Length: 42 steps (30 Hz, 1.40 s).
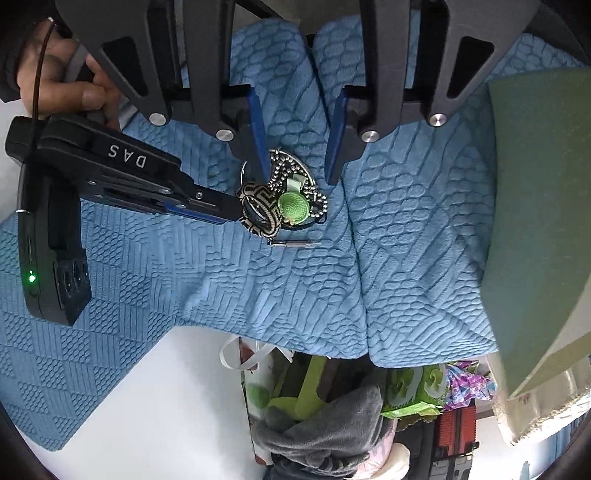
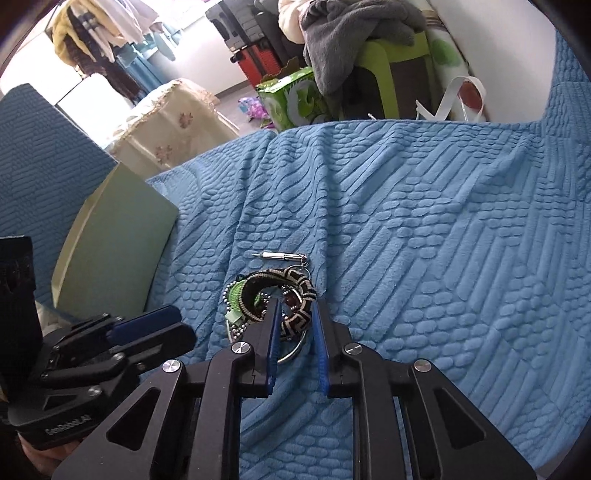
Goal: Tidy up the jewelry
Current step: 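Grasp the braided bracelet with the right tool while the left tool reaches the green pendant, then close the left tool on the green pendant necklace and lift it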
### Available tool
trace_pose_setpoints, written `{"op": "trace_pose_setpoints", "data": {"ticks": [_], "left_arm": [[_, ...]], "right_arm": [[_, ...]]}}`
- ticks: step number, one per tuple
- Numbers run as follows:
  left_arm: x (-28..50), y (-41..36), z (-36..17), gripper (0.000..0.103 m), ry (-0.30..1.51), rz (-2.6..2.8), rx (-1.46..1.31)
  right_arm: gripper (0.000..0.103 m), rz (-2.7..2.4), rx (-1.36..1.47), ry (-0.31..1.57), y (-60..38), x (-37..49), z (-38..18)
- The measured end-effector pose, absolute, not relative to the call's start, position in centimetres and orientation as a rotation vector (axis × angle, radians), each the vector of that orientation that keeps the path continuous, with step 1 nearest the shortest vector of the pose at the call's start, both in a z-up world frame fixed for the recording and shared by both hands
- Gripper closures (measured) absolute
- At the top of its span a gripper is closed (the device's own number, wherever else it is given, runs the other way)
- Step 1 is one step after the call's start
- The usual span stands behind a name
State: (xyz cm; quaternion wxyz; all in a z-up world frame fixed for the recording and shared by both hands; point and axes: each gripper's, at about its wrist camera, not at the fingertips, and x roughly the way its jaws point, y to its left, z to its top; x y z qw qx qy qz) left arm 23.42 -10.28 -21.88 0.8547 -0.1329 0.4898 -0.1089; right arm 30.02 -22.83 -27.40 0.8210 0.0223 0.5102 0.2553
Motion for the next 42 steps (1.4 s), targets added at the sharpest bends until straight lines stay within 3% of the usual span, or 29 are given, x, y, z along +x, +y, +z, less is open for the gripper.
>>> {"op": "trace_pose_setpoints", "data": {"ticks": [6, 10, 29, 38, 42], "left_arm": [[23.9, -10.7, -22.7, 0.073, 1.051, -0.223, -0.262], [24.3, -10.7, -23.0, 0.073, 1.057, -0.214, -0.260], [26.5, -13.2, -23.0, 0.073, 1.045, -0.193, -0.131], [27.3, -13.7, -23.7, 0.073, 1.064, -0.179, -0.089], [27.4, -13.9, -23.6, 0.079, 1.057, -0.181, -0.081]], "right_arm": [[0.088, 0.533, -0.012, 1.113, -22.1, 30.4, -28.5], [0.095, 0.531, -0.029, 1.090, -22.1, 30.0, -28.2], [0.095, 0.426, 0.051, 1.059, -24.8, 31.1, -27.3], [0.095, 0.360, -0.063, 1.037, -24.0, 30.4, -27.6], [0.095, 0.353, -0.090, 1.029, -23.7, 30.2, -27.8]]}}
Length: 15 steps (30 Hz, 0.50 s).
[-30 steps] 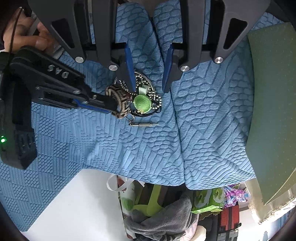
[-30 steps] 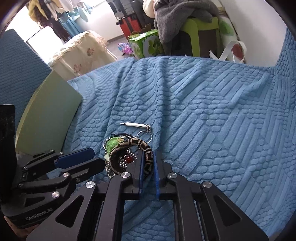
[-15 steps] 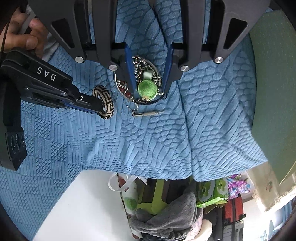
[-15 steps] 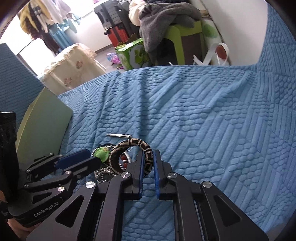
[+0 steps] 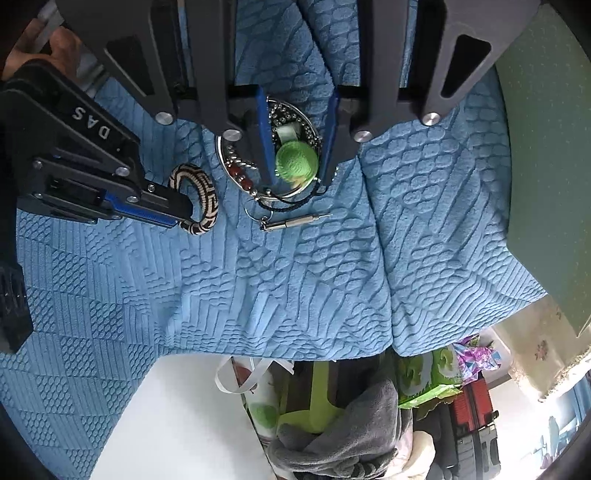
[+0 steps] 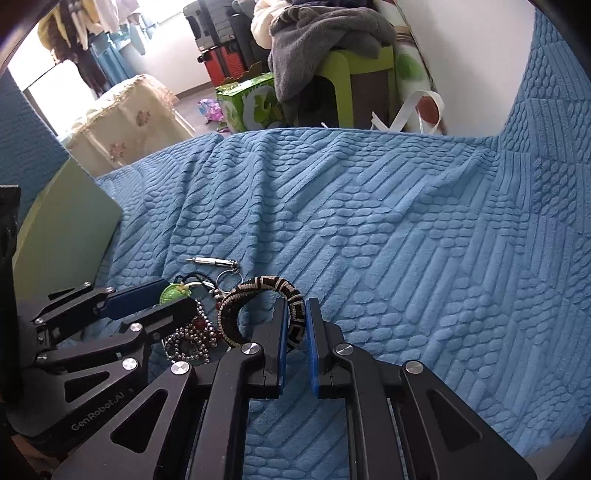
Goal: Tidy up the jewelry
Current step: 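Close the left tool on the green pendant necklace and lift it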
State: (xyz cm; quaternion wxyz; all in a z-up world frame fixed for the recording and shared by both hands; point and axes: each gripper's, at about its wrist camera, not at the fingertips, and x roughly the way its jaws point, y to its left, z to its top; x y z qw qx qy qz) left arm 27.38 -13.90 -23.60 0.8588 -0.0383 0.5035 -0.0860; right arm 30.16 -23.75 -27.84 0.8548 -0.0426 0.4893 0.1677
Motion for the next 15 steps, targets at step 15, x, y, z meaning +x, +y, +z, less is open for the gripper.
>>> {"op": "trace_pose_setpoints", "data": {"ticks": [15], "left_arm": [[24.7, -11.1, -21.2, 0.079, 1.014, -0.209, -0.214]], "right_arm": [[0.095, 0.344, -0.110, 1.012, -22.6, 28.5, -27.1]]}}
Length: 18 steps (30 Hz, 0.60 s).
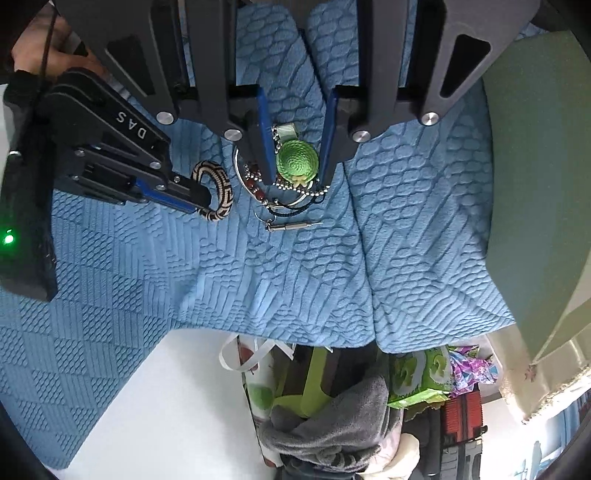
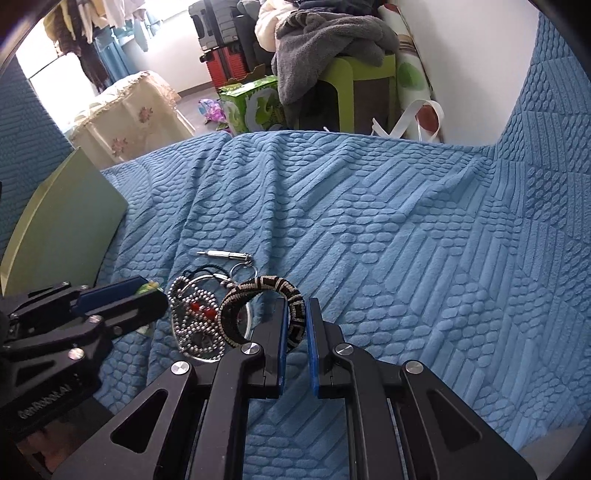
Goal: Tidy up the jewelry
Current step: 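Close the left tool on the green pendant necklace and lift it, then carry the green pendant and the braided bracelet with both tools over the box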
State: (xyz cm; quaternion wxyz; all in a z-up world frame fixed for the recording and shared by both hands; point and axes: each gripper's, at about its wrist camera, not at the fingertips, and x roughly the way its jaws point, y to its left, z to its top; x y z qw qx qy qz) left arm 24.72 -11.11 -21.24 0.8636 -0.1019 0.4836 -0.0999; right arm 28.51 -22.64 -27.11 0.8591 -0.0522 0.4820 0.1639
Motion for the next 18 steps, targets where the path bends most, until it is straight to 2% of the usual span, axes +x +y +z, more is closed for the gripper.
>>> {"op": "trace_pose_setpoints", "data": {"ticks": [12, 18], "left_arm": [[22.4, -9.1, -19.3, 0.079, 0.985, -0.202, -0.251], [21.5, -7.9, -16.0, 0.079, 0.950, -0.219, -0.269]], "right_arm": [[0.095, 0.325, -0.076, 1.035, -22.3, 25.1, -25.7], [0.095, 0.304, -0.077, 1.016, -21.8, 23.7, -23.3]]}}
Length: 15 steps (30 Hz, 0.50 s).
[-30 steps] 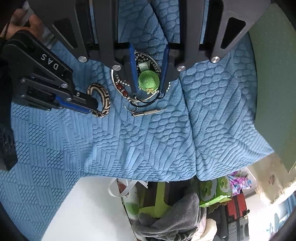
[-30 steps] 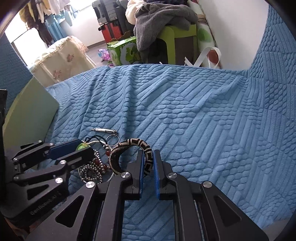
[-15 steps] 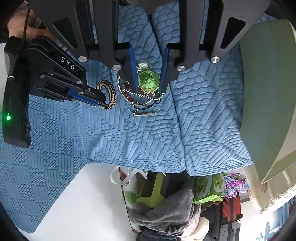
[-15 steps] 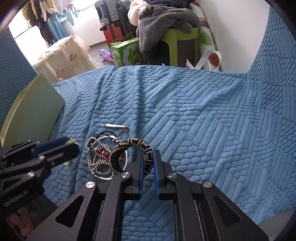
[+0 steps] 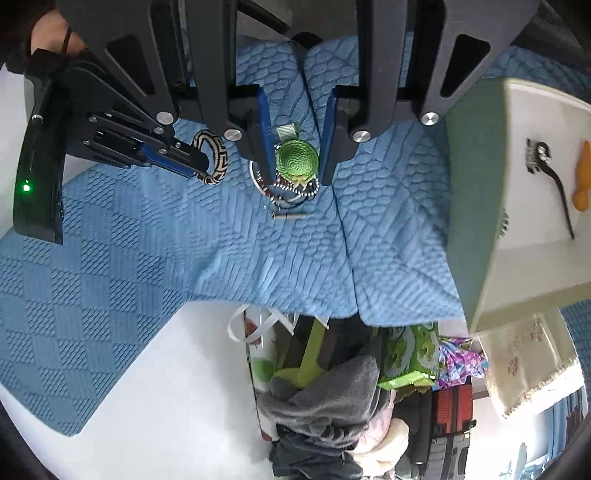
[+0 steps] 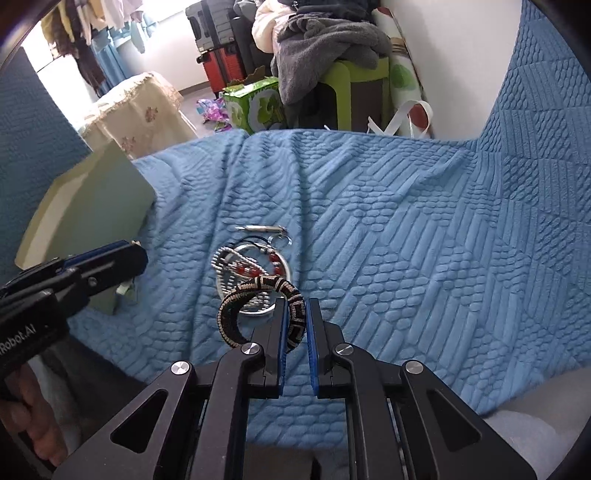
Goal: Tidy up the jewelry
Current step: 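Carry the green pendant and the braided bracelet with both tools over the box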
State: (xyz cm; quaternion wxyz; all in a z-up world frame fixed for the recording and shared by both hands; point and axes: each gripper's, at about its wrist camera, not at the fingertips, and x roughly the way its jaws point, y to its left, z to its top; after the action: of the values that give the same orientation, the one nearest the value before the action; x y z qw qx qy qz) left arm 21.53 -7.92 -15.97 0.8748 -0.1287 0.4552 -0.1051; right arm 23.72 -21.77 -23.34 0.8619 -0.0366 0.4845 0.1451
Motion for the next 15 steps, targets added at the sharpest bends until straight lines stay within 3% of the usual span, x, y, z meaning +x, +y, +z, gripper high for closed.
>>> {"op": "trace_pose_setpoints", "data": {"ticks": [15], "left_arm": [[18.6, -1.7, -6.1, 0.079, 0.842, -0.154, -0.270]], "right_arm": [[0.095, 0.376, -0.029, 0.877, -17.4, 22.2, -11.9]]}}
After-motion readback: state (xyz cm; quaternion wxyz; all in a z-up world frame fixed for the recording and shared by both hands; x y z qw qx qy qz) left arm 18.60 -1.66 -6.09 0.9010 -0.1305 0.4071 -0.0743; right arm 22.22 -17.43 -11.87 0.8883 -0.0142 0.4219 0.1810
